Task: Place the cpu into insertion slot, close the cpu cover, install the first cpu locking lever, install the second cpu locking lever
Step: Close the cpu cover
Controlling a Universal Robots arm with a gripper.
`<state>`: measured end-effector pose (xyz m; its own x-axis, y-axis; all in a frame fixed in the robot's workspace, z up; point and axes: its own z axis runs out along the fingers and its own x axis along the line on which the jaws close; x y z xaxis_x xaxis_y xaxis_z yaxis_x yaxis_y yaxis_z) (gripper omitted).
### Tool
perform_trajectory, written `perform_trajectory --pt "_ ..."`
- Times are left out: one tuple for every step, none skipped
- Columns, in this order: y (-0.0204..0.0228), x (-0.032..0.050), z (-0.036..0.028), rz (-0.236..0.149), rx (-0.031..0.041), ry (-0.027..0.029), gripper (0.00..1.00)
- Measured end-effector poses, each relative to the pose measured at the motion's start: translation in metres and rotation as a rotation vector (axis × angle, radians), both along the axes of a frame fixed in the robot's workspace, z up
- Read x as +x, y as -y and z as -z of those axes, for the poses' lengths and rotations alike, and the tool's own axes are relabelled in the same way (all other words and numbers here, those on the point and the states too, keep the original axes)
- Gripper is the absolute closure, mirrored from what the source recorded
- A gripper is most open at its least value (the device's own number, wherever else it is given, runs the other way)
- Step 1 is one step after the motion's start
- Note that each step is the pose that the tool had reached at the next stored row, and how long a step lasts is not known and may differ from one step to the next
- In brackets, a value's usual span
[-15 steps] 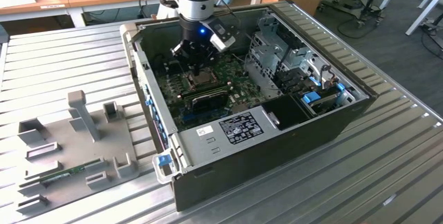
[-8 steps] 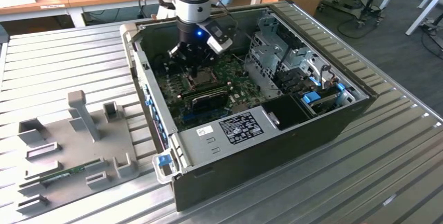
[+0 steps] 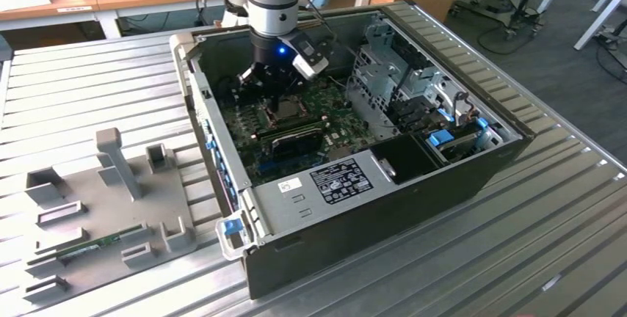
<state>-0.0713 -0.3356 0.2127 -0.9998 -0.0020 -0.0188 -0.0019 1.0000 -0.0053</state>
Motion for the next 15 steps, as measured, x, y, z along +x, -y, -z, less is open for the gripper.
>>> perform_trajectory --pt "0.0000 0.0000 0.0001 0.000 0.0000 0.0000 0.90" --pt "0.0000 0.0000 0.0001 0.000 0.0000 0.0000 0.90" --pt "0.0000 0.0000 0.0002 0.000 0.0000 0.0001 0.90" --pt "0.0000 0.0000 0.0002 0.000 0.0000 0.0000 0.90" --pt "0.0000 0.0000 0.0003 0.000 0.0000 0.0000 0.90" --pt "0.0000 0.0000 0.0005 0.000 0.0001 0.0001 0.90" --pt "0.0000 0.0000 0.0004 0.000 0.0000 0.0000 0.90" --pt "0.0000 0.0000 0.0005 0.000 0.0000 0.0000 0.90" --pt "0.0000 0.0000 0.0005 0.000 0.0000 0.0000 0.90" --pt "-0.0001 0.0000 0.0006 0.000 0.0001 0.0001 0.90" --pt "-0.0003 0.0000 0.0008 0.000 0.0004 0.0003 0.90" --pt "-0.0006 0.0000 0.0009 0.000 0.0005 0.0002 0.90" --pt "-0.0010 -0.0001 0.0010 0.000 0.0005 0.0001 0.90" --pt "-0.0016 0.0000 0.0012 0.000 0.0006 0.0000 0.90" --pt "-0.0024 0.0000 0.0013 0.000 0.0006 0.0001 0.90"
